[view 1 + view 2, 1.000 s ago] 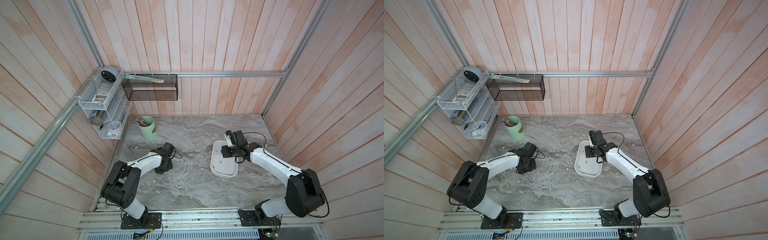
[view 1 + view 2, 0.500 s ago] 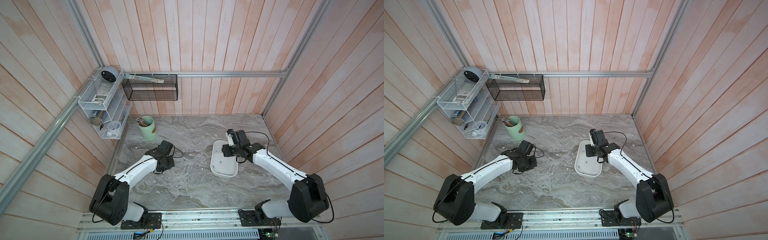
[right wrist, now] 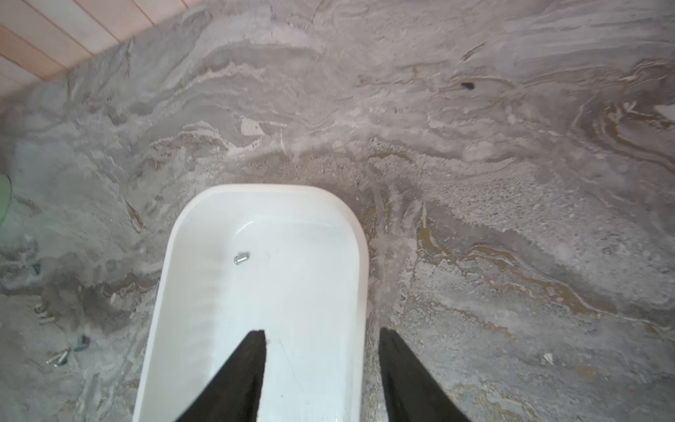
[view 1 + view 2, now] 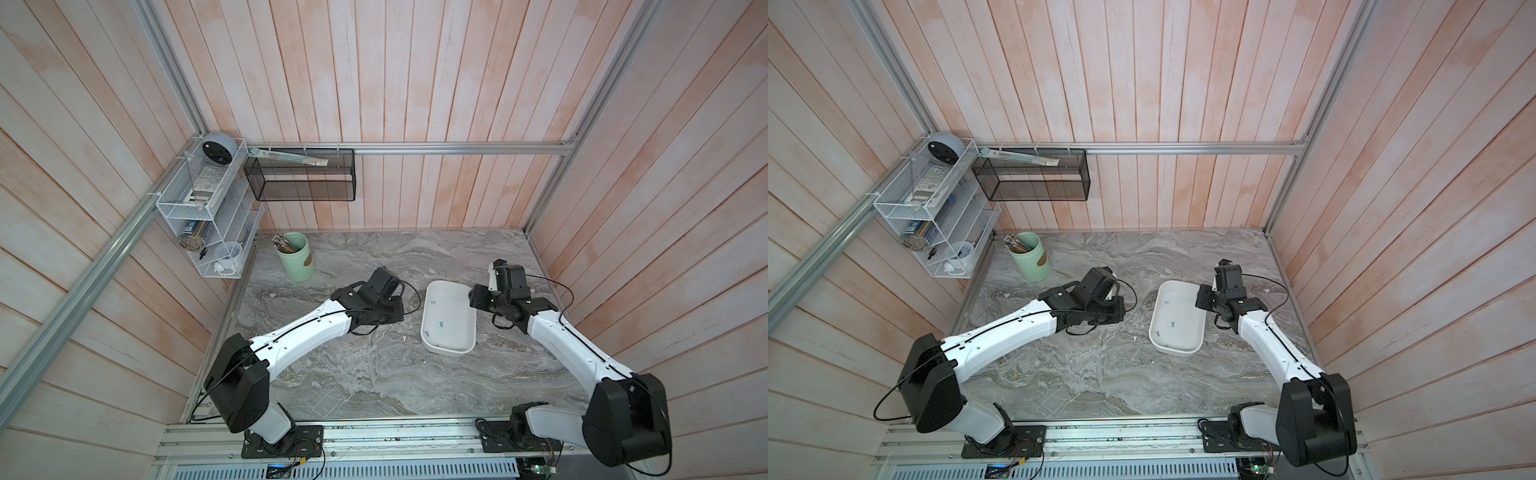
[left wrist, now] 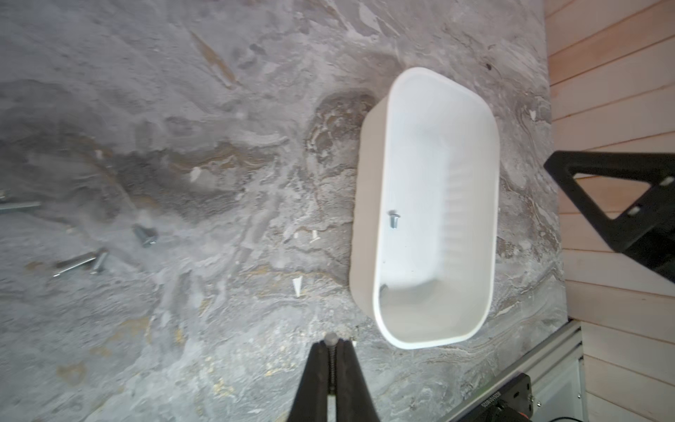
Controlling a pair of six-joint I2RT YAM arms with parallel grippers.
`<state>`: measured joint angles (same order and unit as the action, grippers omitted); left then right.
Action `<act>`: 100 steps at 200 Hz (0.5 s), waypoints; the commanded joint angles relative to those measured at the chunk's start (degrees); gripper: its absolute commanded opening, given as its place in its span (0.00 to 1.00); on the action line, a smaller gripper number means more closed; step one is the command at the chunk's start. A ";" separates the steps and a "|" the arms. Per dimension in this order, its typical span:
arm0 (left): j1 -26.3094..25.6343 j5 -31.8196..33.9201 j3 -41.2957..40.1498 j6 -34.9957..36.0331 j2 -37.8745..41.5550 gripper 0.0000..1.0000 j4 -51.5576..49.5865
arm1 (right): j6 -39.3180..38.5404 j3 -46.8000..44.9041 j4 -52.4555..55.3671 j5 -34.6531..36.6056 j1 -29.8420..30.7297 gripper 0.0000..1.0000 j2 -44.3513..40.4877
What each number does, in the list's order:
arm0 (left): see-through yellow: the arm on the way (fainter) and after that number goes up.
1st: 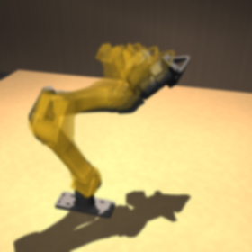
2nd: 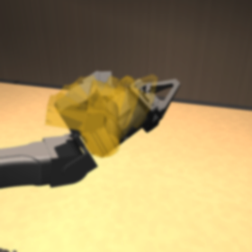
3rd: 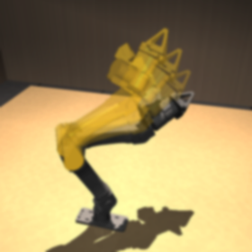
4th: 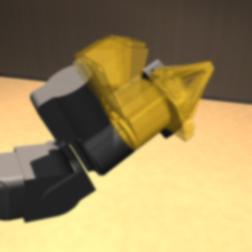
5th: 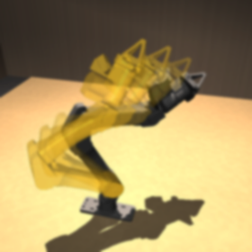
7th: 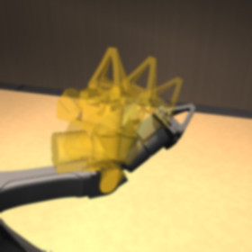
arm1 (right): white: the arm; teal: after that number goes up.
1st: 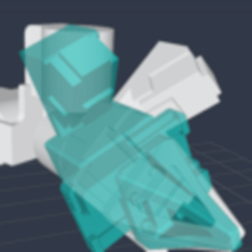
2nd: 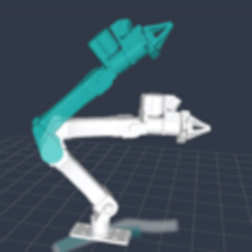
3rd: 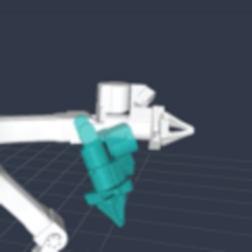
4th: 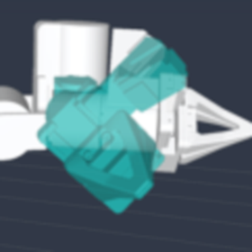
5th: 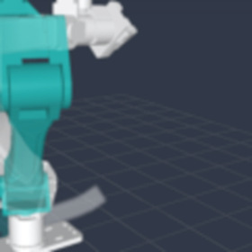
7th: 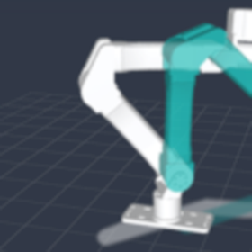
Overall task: Put the screws on the desktop into the storage box
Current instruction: Pick up the screw from the center of the board, then place the screw in the storage box.
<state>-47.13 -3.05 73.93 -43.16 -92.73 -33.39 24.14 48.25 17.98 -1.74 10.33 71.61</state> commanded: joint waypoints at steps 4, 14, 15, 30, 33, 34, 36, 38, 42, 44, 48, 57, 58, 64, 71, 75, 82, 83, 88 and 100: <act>-3.85 -1.21 7.33 -0.45 -7.21 0.00 0.93 | 2.22 -1.83 -3.06 -0.74 -1.27 0.56 -3.06; -5.29 -1.22 10.26 -0.03 -10.27 0.00 0.70 | 2.23 -2.21 -3.15 -0.42 -1.31 0.56 -3.79; -5.40 -1.19 10.53 -0.01 -10.58 0.00 0.65 | 2.23 -2.20 -3.13 -0.40 -1.29 0.56 -3.86; -6.91 -1.10 14.36 0.16 -14.70 0.00 0.26 | 2.15 -2.64 -3.05 0.10 -1.32 0.56 -4.76; -7.17 -1.23 15.04 0.22 -15.46 0.00 0.18 | 2.14 -2.67 -3.04 0.15 -1.36 0.56 -4.93; -7.22 -1.29 15.25 0.24 -15.72 0.00 0.17 | 2.18 -2.74 -3.04 0.15 -1.40 0.56 -4.96; -7.32 -1.33 15.67 0.30 -16.26 0.00 0.19 | 2.15 -2.73 -3.04 0.26 -1.39 0.56 -5.05; -7.52 -1.34 16.06 0.39 -16.72 0.00 0.17 | 2.14 -2.77 -3.10 0.29 -1.39 0.56 -5.14; -7.74 -1.16 16.85 0.50 -17.69 0.00 0.12 | 2.14 -2.90 -3.12 0.39 -1.39 0.56 -5.32; -7.91 -1.01 17.16 0.52 -18.20 0.00 0.04 | 2.14 -2.96 -3.17 0.48 -1.37 0.56 -5.38; -8.21 -0.69 18.10 0.57 -19.16 0.00 -0.39 | 2.14 -3.01 -3.25 0.54 -1.37 0.56 -5.50; -8.79 -0.60 20.14 0.95 -21.28 0.00 -1.37 | 2.14 -3.27 -3.46 0.67 -1.36 0.56 -5.61; -8.86 -0.62 20.34 1.05 -21.49 0.00 -1.48 | 2.14 -3.35 -3.47 0.68 -1.36 0.56 -5.61; -8.94 -0.68 21.35 1.30 -22.76 0.00 -1.88 | 2.20 -3.35 -3.62 0.75 -1.36 0.56 -5.56; -8.94 -0.61 22.14 1.39 -23.86 0.00 -2.15 | 2.23 -3.42 -3.65 0.71 -1.36 0.56 -5.44; -8.94 -0.56 22.49 1.41 -24.41 0.00 -2.24 | 2.23 -3.45 -3.63 0.68 -1.36 0.56 -5.36; -8.94 -0.63 22.89 1.39 -25.31 0.00 -2.38 | 2.31 -3.46 -3.64 0.56 -1.37 0.56 -5.26; -8.94 -0.73 22.95 1.40 -25.40 0.00 -2.38 | 2.31 -3.48 -3.64 0.58 -1.37 0.56 -5.26; -8.94 -0.77 23.14 1.36 -25.78 0.00 -2.46 | 2.31 -3.54 -3.66 0.59 -1.36 0.56 -5.17; -8.94 -0.74 23.19 1.24 -26.36 0.00 -2.19 | 2.31 -3.76 -3.90 0.59 -1.37 0.56 -5.09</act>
<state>-56.27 -4.05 95.55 -42.70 -117.73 -34.02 25.74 45.01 15.11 -1.58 9.10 66.70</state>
